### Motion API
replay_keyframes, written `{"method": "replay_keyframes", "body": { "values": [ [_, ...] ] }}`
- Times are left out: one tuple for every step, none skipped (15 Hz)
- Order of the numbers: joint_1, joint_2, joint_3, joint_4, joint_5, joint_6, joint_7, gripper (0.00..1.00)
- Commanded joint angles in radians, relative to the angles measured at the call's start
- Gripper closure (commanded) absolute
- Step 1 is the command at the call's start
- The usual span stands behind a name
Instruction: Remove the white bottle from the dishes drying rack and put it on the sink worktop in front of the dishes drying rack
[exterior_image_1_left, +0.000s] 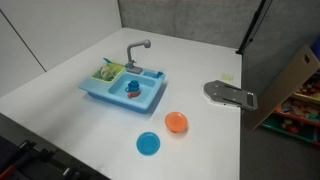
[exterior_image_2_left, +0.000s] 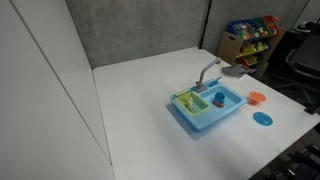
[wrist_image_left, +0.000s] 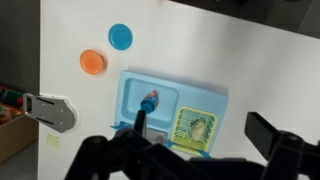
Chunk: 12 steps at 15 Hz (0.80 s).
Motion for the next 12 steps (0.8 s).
{"method": "replay_keyframes", "body": {
  "values": [
    [0.025,0.003,-0.019,0.003,-0.010,-0.003,0.010,0.00],
    [0.025,0.003,-0.019,0.003,-0.010,-0.003,0.010,0.00],
    [0.025,0.003,-0.019,0.003,-0.010,-0.003,0.010,0.00],
    [0.025,0.003,-0.019,0.003,-0.010,-0.003,0.010,0.00],
    [0.020,0.022,-0.017,0.017,-0.012,-0.008,0.020,0.00],
    [0.020,0.044,-0.018,0.031,-0.009,-0.004,0.023,0.00],
    [0.018,0.058,-0.017,0.038,-0.008,0.000,0.028,0.00],
    [0.017,0.082,-0.016,0.051,-0.008,0.004,0.032,0.00],
    [0.016,0.100,-0.016,0.059,-0.007,0.012,0.036,0.00],
    [0.016,0.128,-0.015,0.074,-0.005,0.020,0.041,0.00],
    [0.017,0.153,-0.018,0.086,0.000,0.032,0.043,0.00],
    [0.018,0.181,-0.019,0.100,0.004,0.046,0.045,0.00]
  ]
}}
